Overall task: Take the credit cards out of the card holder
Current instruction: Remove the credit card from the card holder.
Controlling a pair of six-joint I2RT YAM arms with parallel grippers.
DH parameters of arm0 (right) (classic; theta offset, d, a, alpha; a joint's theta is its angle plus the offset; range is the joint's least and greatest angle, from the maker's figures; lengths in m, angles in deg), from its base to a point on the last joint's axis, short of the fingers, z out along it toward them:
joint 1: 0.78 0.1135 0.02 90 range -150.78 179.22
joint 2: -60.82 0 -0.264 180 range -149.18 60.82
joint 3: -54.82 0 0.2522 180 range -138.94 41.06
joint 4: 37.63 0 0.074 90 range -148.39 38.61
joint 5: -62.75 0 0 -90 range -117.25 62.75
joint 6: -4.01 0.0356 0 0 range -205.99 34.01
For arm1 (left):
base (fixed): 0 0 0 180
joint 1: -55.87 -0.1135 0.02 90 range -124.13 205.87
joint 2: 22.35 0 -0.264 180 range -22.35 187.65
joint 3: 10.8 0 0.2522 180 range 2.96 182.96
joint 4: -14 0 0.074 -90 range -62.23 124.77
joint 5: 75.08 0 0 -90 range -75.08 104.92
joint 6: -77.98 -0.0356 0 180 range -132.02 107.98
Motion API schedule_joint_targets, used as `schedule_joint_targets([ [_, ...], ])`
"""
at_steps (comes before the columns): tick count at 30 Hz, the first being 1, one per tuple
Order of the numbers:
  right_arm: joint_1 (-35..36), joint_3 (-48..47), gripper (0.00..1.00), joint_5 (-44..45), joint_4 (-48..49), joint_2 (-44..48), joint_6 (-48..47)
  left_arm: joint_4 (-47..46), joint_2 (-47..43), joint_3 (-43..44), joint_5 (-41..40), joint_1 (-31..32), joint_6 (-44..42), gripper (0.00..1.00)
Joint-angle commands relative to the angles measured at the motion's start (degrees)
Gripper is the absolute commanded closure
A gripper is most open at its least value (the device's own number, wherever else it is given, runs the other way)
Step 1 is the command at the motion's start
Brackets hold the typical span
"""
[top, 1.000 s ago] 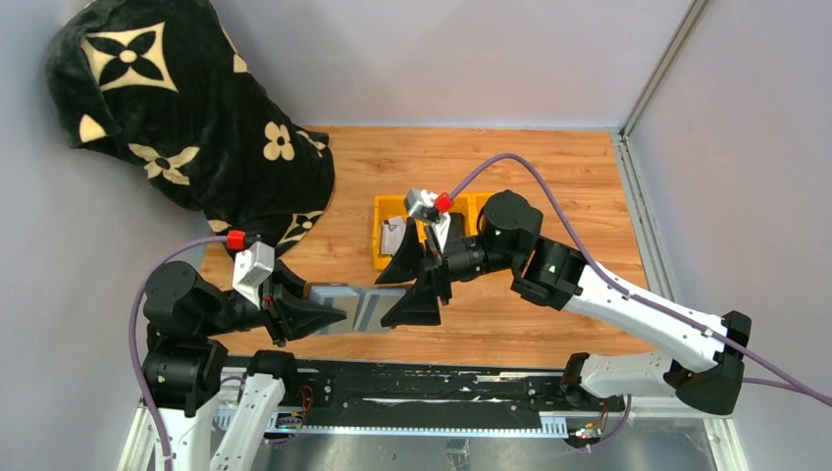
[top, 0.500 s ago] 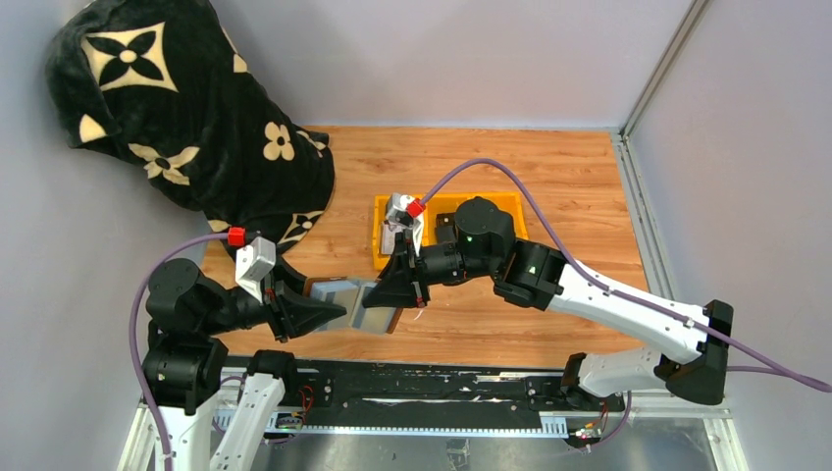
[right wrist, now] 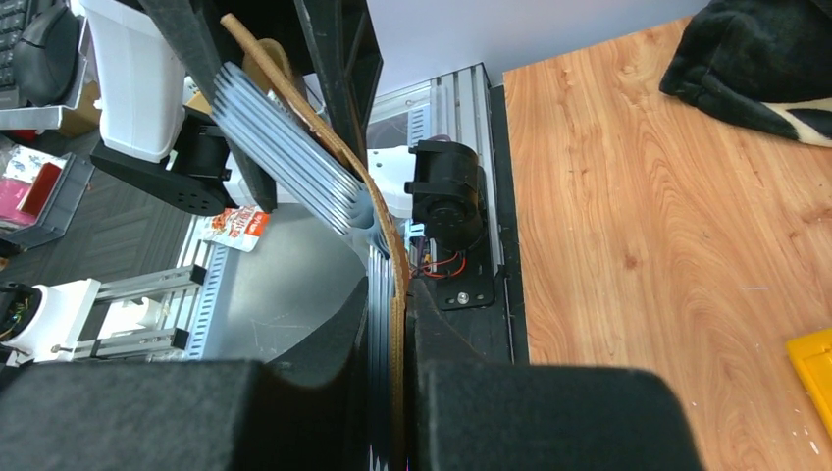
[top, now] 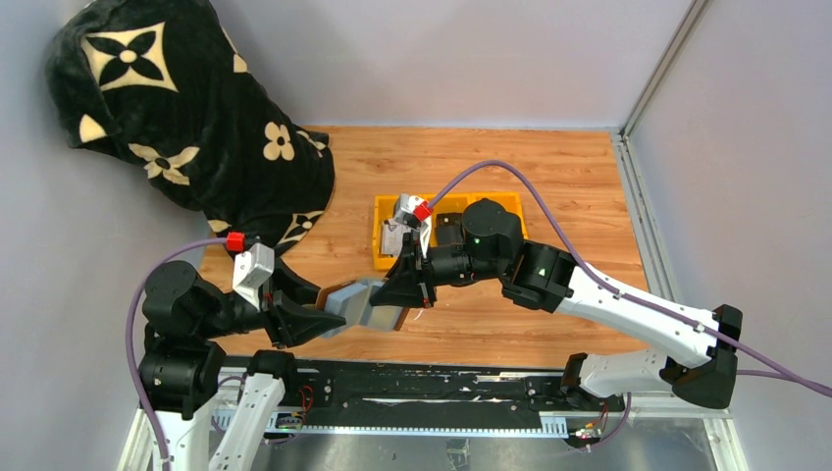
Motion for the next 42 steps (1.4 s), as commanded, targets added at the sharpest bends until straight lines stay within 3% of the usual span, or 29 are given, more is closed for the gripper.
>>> schedule_joint_targets([
  [1, -0.9, -2.0, 1.00, 3.7, -1.7, 0.8, -1.8, 0.4, -0.2, 2.0, 4.4, 0.3, 0.6, 0.59],
  [15, -1.1, -2.9, 1.00, 3.0, -3.5, 2.0, -1.8, 1.2, 0.5, 2.1, 3.4, 0.3, -0.6, 0.60],
  [20, -0.9, -3.6, 1.00, 1.2, -1.7, 0.8, 1.4, 1.4, -0.7, 1.9, -6.8, 0.3, -3.0, 0.62],
  [23, 0.0, -7.0, 1.00, 6.2, -6.6, -1.4, 2.6, 1.3, -1.7, 1.5, -9.7, 0.3, -3.5, 0.53],
  [26, 0.9, -9.3, 1.00, 12.8, -10.9, -3.2, 3.6, 1.3, -2.7, 0.8, -3.6, 0.3, -2.3, 0.29],
  [27, 1.4, -9.5, 1.00, 14.8, -11.1, -3.3, 4.0, 1.4, -3.2, 0.4, -2.9, 0.3, -2.2, 0.26],
  [31, 3.5, -10.7, 1.00, 21.4, -10.9, -3.7, 5.5, 1.4, -5.5, -2.0, -4.0, 0.3, -3.2, 0.24],
  [36, 5.6, -13.3, 1.00, 24.8, -11.0, -5.1, 5.8, 1.6, -7.0, -2.5, -12.6, 0.3, -6.9, 0.22],
  [38, 6.4, -14.2, 1.00, 25.9, -10.5, -5.9, 6.1, 1.6, -7.7, -3.5, -13.7, 0.2, -8.1, 0.14],
  [42, 7.6, -15.0, 1.00, 26.0, -8.7, -7.3, 6.5, 1.5, -8.9, -5.3, -17.0, 0.2, -9.5, 0.08],
])
